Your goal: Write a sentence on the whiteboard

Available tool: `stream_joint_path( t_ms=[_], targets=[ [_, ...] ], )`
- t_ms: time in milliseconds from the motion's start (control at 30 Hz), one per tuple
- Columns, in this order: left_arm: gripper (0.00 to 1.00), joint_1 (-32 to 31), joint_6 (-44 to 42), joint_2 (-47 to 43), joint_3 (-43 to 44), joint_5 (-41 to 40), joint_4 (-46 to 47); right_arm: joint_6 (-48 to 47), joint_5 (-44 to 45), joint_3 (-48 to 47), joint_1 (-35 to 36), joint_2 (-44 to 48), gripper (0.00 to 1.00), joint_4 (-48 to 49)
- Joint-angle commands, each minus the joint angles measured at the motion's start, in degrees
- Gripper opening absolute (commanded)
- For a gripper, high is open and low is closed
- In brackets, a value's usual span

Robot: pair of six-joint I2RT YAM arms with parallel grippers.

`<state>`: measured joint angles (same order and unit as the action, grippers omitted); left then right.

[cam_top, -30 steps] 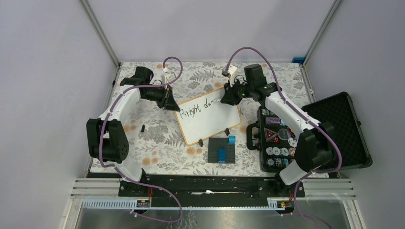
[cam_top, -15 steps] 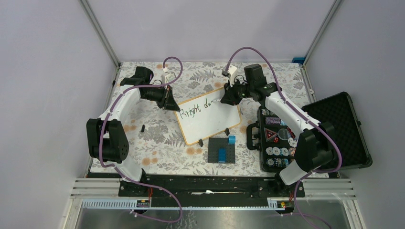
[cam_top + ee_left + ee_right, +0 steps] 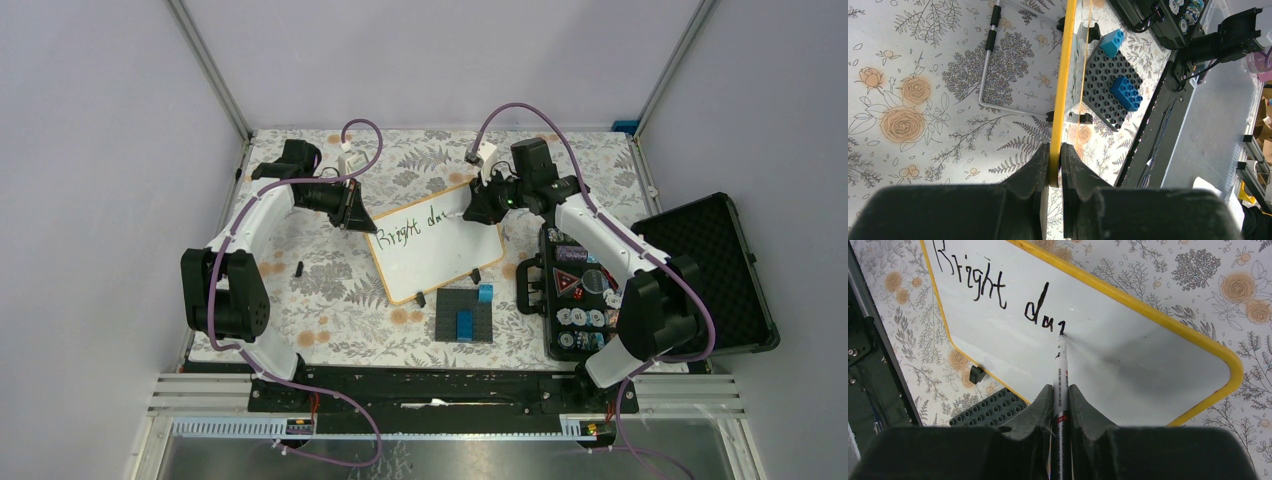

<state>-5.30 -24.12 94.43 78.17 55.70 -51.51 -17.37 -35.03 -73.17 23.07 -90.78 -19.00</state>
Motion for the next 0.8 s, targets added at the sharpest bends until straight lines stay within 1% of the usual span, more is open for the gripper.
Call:
stream_joint_path(
  t_ms=[0, 300, 767],
  targets=[
    [0.0, -0.4, -2.3, -1.6, 0.1, -1.9, 1.8, -1.1, 1.8, -0.1, -0.6, 1.6, 0.0, 0.9],
    [0.0, -0.4, -2.3, -1.6, 0.2, -1.9, 1.8, -0.7, 2.6, -2.7, -1.0, 1.0, 0.0, 1.0],
    [0.0, -0.4, -2.3, -1.6, 0.2, -1.9, 1.8, -0.5, 2.2, -3.9, -1.5, 0.6, 0.0, 1.0]
  ],
)
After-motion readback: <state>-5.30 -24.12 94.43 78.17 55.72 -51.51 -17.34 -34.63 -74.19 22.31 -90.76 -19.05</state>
